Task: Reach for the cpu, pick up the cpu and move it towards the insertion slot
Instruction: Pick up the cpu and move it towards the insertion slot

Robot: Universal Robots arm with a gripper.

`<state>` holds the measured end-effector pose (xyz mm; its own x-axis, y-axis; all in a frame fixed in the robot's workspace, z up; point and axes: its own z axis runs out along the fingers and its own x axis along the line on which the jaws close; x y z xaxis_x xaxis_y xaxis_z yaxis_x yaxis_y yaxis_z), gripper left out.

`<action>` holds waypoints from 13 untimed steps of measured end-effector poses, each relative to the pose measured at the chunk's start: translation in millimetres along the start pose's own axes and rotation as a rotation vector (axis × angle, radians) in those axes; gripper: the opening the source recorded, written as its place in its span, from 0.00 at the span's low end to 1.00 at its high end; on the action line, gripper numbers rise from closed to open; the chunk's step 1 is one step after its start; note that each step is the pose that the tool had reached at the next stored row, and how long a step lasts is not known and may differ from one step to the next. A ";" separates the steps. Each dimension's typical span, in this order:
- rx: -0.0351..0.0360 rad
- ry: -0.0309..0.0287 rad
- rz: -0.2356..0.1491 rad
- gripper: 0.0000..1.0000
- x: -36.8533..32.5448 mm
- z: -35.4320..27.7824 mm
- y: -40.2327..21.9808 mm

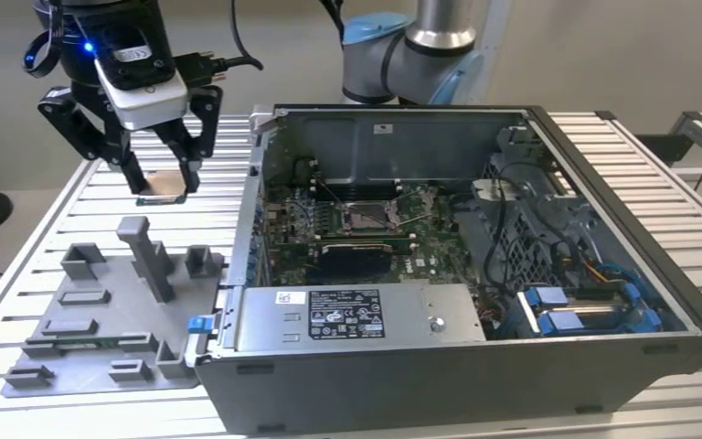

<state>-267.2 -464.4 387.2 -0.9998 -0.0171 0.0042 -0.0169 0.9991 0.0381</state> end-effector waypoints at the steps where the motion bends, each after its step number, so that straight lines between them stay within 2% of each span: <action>1: 0.0000 0.0000 0.000 0.00 -0.2 0.0 0.0; 13: 0.0001 0.0001 0.000 0.00 -1.7 -0.1 0.0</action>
<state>-265.5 -464.4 387.3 -0.9998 -0.0172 0.0043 -0.0170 0.9991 0.0380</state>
